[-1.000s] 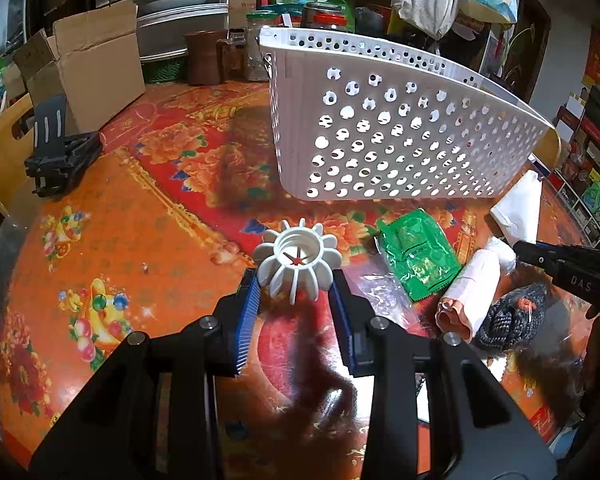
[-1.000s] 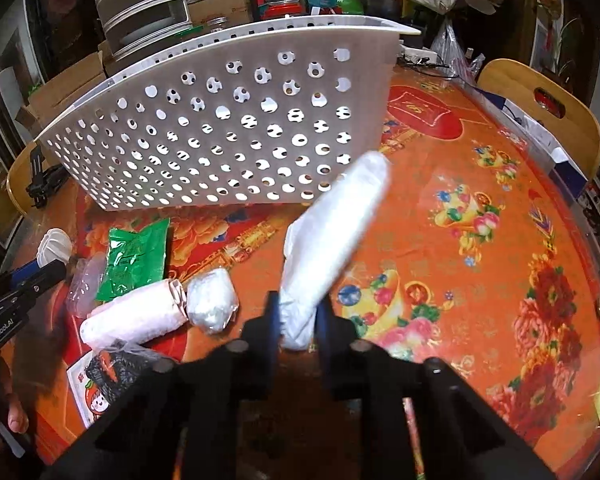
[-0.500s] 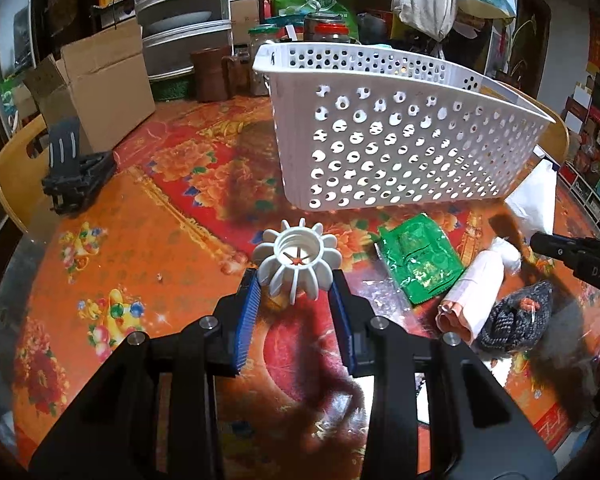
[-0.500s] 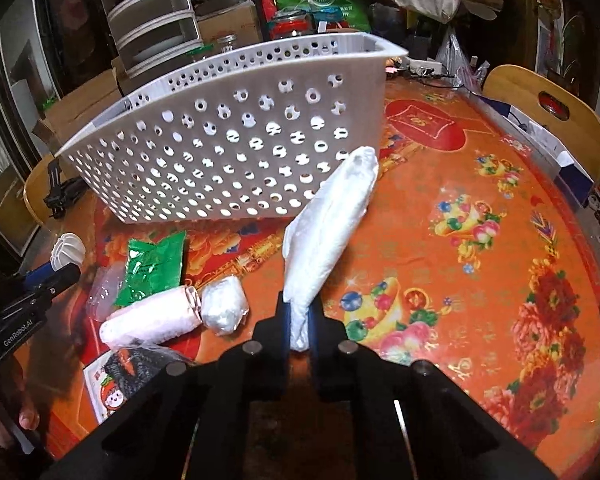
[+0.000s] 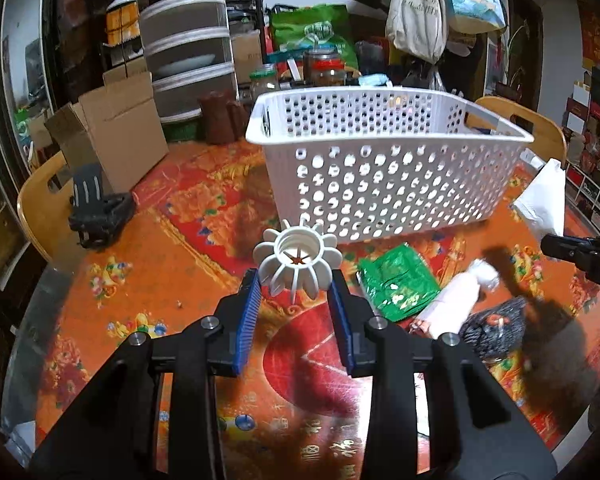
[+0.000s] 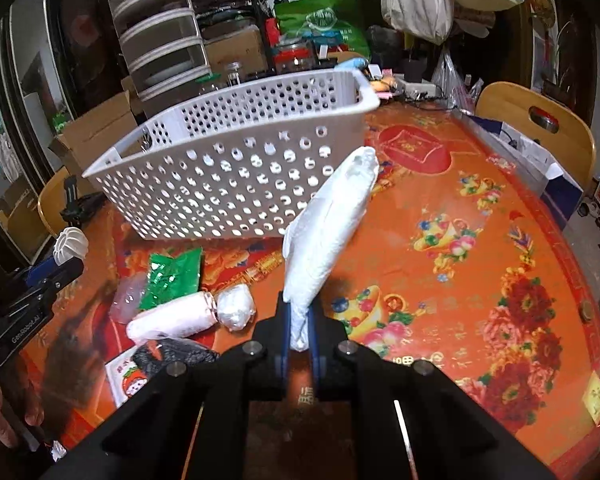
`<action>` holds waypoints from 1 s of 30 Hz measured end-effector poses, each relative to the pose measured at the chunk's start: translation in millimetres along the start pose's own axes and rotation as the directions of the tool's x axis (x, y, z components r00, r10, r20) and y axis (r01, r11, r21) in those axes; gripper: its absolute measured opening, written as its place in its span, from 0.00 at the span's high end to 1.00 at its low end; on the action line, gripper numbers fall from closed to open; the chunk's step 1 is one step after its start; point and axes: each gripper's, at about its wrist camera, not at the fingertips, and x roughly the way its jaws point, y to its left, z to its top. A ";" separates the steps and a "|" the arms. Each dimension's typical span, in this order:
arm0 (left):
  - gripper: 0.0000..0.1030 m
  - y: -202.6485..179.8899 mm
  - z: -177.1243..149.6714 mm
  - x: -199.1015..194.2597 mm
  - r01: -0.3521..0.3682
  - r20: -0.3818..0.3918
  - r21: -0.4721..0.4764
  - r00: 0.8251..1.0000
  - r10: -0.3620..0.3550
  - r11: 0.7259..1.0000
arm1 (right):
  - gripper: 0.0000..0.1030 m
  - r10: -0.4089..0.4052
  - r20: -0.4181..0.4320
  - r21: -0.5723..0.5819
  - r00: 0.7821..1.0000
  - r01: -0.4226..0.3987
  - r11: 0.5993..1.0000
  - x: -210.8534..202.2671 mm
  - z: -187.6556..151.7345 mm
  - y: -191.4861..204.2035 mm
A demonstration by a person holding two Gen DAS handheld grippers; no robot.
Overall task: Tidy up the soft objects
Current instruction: 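Carry the flower piece with the left gripper while the right gripper carries the napkin over the basket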
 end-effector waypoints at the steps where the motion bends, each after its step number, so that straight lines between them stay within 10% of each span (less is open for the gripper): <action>1: 0.69 -1.5 1.8 -3.4 -0.002 0.007 0.005 1.000 0.002 1.000 | 0.94 0.001 0.008 -0.002 1.000 -0.001 1.000 -4.5 1.2 -0.2; 19: 0.69 -24.9 68.1 -59.0 0.000 0.146 0.070 0.989 -0.010 0.998 | 0.94 0.057 0.141 -0.063 0.988 -0.048 0.997 -70.8 54.0 12.1; 30: 0.69 -45.6 137.7 -22.1 0.011 0.122 0.119 0.992 -0.026 0.993 | 0.94 0.083 0.100 -0.134 0.992 -0.069 0.989 -45.3 117.4 36.1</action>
